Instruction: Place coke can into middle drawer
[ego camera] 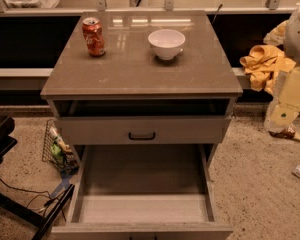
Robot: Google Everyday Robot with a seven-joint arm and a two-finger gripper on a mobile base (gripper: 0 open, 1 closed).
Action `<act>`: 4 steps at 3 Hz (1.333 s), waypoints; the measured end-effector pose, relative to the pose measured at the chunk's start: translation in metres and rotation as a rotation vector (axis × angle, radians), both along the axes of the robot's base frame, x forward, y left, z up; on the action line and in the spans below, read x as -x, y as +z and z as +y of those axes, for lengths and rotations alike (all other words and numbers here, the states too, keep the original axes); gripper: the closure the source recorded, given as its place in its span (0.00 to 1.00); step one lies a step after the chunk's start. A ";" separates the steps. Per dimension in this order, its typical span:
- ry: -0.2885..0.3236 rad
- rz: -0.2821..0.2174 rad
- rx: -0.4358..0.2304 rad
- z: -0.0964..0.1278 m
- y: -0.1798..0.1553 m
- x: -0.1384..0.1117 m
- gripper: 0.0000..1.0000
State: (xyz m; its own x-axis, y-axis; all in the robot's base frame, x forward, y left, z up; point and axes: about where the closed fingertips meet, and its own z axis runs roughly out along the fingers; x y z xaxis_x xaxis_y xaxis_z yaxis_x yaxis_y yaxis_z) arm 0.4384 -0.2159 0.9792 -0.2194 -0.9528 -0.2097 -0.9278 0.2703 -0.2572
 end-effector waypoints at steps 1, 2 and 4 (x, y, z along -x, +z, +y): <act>-0.001 -0.007 -0.006 0.001 0.001 -0.002 0.00; -0.019 -0.098 -0.084 0.009 0.013 -0.034 0.00; -0.102 -0.341 -0.522 0.034 0.037 -0.124 0.00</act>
Offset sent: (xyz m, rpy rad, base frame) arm 0.0783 0.0182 0.0269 0.1913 -0.2071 -0.0436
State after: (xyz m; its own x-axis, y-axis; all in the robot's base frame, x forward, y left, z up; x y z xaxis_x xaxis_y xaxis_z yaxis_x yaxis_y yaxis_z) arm 0.5625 -0.1815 1.0162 -0.1422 -0.6842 -0.7153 -0.7799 0.5224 -0.3447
